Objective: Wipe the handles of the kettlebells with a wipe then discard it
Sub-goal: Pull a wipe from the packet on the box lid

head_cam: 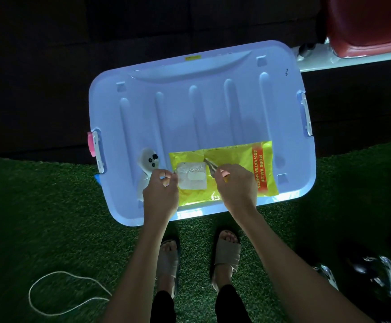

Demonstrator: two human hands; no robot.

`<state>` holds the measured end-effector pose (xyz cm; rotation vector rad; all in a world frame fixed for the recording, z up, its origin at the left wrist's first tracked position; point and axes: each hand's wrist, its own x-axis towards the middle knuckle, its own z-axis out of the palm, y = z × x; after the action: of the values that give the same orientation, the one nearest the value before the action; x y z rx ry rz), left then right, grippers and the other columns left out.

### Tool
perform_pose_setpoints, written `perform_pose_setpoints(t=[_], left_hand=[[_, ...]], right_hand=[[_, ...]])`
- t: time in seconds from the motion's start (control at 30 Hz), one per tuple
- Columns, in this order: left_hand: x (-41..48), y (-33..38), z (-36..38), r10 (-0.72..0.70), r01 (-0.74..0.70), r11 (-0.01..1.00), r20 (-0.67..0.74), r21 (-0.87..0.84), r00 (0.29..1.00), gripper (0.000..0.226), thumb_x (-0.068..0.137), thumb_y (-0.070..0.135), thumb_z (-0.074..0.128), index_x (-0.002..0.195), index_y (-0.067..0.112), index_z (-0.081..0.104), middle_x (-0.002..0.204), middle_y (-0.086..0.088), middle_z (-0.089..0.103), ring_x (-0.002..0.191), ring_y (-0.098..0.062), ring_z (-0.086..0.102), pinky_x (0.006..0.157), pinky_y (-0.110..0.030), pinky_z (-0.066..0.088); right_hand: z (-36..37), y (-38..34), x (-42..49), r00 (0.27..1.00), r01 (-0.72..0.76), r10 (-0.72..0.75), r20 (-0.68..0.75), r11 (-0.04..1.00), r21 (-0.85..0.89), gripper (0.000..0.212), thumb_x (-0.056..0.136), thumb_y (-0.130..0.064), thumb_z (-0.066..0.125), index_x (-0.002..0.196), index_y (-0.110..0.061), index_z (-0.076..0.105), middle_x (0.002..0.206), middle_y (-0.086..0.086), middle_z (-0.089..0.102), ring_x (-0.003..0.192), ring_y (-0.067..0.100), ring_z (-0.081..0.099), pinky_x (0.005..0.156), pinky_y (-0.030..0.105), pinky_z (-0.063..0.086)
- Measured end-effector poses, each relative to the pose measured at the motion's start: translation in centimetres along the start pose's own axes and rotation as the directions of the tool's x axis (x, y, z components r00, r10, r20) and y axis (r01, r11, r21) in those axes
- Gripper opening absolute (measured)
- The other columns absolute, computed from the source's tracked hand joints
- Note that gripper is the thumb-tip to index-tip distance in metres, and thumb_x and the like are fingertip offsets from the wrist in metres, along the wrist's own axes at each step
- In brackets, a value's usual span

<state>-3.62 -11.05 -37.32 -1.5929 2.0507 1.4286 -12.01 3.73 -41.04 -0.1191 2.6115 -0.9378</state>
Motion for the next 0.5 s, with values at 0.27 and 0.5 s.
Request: perform_pose_setpoints(t=[0.27,0.5], left_hand=[[-1.0,0.4,0.2,0.009,-0.009,0.999,0.004,-0.036,1.0,0.016,0.101,0.034,0.058,0.102,0.018,0.06,0.122,-0.003,0.07,0.109,-0.012,0.067,0.064,-0.004,0.04],[-1.3,0.5,0.2,0.02,-0.02,1.0,-0.009,-0.012,1.0,0.014,0.101,0.03,0.058,0.102,0.016,0.06,0.124,-0.004,0.07,0.1,0.001,0.057,0.059,0.004,0.036]], right_hand=[[-1.4,1.8,0.4,0.945,-0.324,0.281,0.167,0.874,0.363,0.016,0.085,-0.039,0.068,0.087,-0.023,0.067,0.087,-0.006,0.073,0.086,0.018,0.071,0.077,0.049,0.06],[-0.8,-0.8,2.2,0.986,-0.123,0.135,0.102,0.986,-0.112,0.017,0.08,-0.037,0.072,0.085,-0.02,0.072,0.078,-0.003,0.071,0.072,0.021,0.066,0.055,0.027,0.042]])
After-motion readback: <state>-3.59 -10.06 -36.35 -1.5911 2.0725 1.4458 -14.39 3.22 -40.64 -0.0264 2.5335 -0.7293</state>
